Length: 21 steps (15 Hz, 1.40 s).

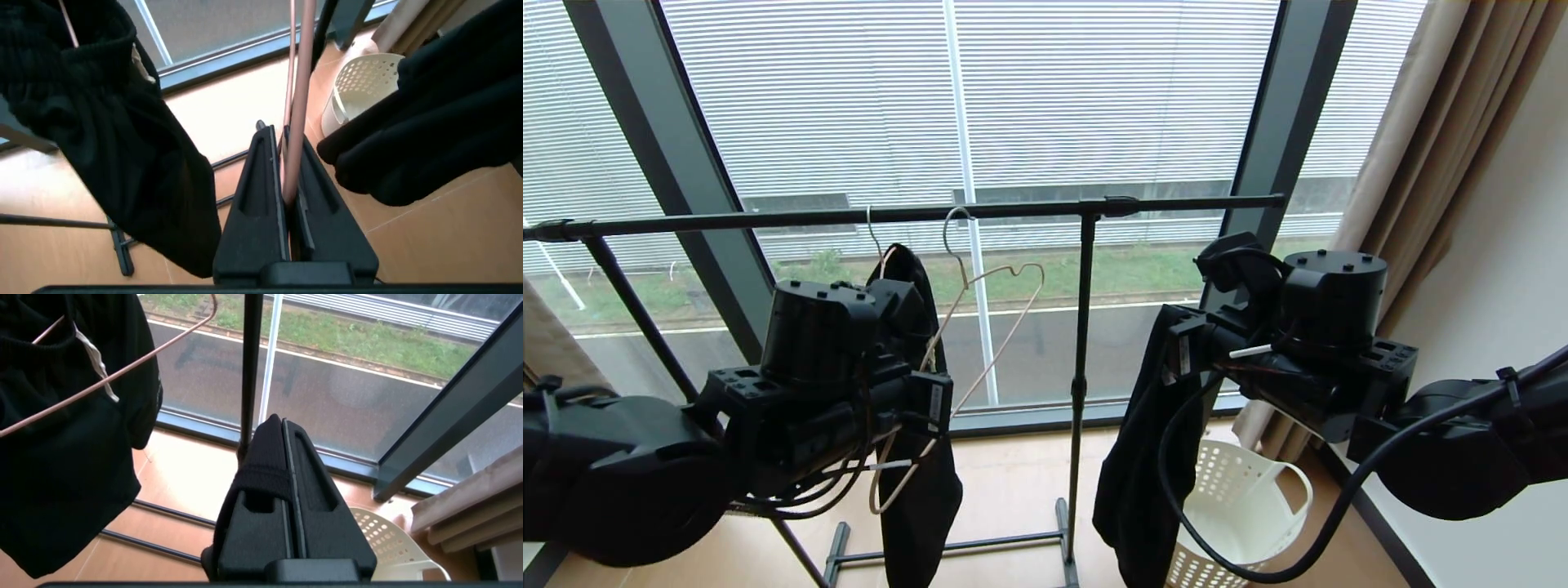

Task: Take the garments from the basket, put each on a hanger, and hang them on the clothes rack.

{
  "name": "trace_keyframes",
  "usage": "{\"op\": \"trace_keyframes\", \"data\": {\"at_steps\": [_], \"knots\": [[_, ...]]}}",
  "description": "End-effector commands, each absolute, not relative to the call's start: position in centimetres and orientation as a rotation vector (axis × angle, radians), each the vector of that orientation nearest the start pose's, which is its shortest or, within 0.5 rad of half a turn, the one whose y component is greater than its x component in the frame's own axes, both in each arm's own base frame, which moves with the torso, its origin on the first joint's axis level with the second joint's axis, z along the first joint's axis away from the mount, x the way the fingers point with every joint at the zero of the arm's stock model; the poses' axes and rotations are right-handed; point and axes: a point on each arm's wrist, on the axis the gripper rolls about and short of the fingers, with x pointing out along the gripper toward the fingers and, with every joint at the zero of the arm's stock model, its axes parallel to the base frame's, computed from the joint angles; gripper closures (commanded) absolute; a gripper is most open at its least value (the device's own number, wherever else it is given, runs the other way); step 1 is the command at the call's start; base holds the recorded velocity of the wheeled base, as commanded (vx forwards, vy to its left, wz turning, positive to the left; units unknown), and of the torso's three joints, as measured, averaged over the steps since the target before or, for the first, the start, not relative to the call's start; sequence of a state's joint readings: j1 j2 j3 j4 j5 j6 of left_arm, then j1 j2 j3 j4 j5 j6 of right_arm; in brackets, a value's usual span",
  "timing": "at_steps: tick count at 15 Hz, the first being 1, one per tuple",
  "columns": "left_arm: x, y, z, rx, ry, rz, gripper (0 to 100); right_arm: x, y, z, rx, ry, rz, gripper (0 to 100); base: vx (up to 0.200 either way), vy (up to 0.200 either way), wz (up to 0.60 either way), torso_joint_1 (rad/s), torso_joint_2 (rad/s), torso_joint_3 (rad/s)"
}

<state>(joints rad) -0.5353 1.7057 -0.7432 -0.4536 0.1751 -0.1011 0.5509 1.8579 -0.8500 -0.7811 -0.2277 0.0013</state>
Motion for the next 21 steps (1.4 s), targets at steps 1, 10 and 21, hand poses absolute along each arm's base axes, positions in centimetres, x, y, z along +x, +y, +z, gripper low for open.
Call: {"op": "trace_keyframes", "data": {"at_steps": [1, 10, 21], "knots": [[23.1, -13.4, 14.5, 0.082, 0.469, -0.338, 100, 29.4, 17.6, 15.7, -0.087, 0.211, 0.322, 100, 0.0, 0.0, 0.0, 0.0, 0.0, 0.0], [20.4, -10.8, 10.4, 0.166, 0.42, -0.509, 100, 30.7, 18.5, 14.1, -0.156, 0.214, 0.174, 100, 0.0, 0.0, 0.0, 0.0, 0.0, 0.0], [18.8, -9.7, 9.3, 0.148, 0.384, -0.749, 100, 33.0, 18.3, 14.7, -0.176, 0.164, -0.063, 100, 0.0, 0.0, 0.0, 0.0, 0.0, 0.0]]}}
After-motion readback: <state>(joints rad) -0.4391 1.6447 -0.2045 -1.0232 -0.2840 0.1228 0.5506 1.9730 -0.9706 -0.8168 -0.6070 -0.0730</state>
